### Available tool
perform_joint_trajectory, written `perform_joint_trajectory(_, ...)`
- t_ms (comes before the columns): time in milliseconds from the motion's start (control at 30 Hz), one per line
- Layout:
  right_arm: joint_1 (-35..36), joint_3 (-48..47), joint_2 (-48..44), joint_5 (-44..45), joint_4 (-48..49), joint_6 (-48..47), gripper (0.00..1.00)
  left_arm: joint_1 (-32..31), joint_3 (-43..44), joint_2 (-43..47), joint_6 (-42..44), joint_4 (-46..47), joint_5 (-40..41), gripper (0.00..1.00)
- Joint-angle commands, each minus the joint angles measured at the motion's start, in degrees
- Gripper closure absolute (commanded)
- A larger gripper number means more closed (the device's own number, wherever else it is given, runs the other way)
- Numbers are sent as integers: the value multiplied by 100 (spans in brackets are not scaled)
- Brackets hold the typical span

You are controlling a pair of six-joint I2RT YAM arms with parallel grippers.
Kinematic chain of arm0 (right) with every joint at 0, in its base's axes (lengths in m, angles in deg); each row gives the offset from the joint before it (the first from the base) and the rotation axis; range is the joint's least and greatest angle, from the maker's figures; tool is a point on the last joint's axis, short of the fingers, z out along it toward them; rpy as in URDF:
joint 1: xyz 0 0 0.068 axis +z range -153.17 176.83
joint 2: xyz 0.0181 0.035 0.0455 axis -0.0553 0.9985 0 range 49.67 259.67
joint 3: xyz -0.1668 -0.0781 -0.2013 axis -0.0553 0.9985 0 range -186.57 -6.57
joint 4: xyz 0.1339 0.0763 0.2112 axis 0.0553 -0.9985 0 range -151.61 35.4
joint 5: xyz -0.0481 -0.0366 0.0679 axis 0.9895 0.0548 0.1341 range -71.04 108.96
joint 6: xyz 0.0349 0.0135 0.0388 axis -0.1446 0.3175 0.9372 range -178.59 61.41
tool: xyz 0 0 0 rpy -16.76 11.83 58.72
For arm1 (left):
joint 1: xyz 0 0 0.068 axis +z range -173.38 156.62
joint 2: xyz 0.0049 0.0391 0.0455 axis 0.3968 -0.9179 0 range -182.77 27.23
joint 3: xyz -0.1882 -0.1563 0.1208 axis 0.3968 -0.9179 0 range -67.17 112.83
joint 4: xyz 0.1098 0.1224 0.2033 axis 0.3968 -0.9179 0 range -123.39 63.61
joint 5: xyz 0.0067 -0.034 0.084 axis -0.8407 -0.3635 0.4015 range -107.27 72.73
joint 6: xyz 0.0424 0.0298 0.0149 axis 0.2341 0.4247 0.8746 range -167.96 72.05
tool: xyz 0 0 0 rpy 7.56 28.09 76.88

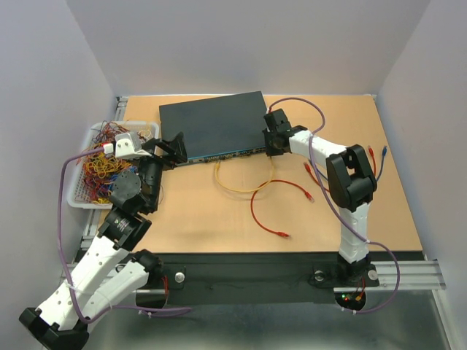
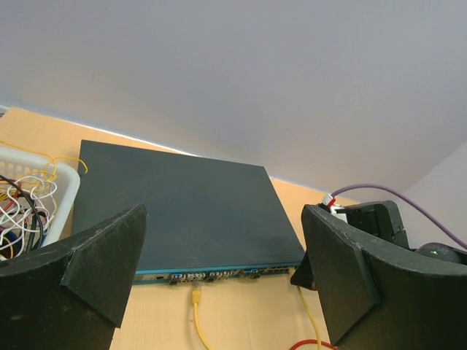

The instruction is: Insert the plug into the switch port

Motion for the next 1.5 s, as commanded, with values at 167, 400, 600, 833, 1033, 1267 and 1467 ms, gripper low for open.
perform_joint_trajectory(167, -97, -437, -323, 844, 2023, -208, 100, -23, -21, -13, 146, 246, 152, 1)
perform_joint_trajectory(400, -97, -446, -244, 992, 2910, -568, 99, -23, -3, -49, 155, 228, 160, 1)
perform_joint_trajectory(600, -97, -446, -103, 949, 3456, -780, 100, -32, 15, -75, 173, 184, 178, 1)
perform_joint_trajectory(833, -97, 116, -436, 843, 3439, -683, 70, -41, 23, -75, 181, 175, 196, 1)
perform_joint_trajectory(1033, -97, 1142, -1236, 949, 3439, -648, 43, -41, 32, -58, 182, 158, 204, 1)
perform_joint_trajectory(1267, -97, 2207, -2501, 747, 3123, -499, 35, -41, 50, -136, 173, 201, 161, 1)
perform_joint_trajectory(1467, -106, 3137, -3775, 966, 2306, -69, 27, -58, 330, -716, 50, 219, -593, 1)
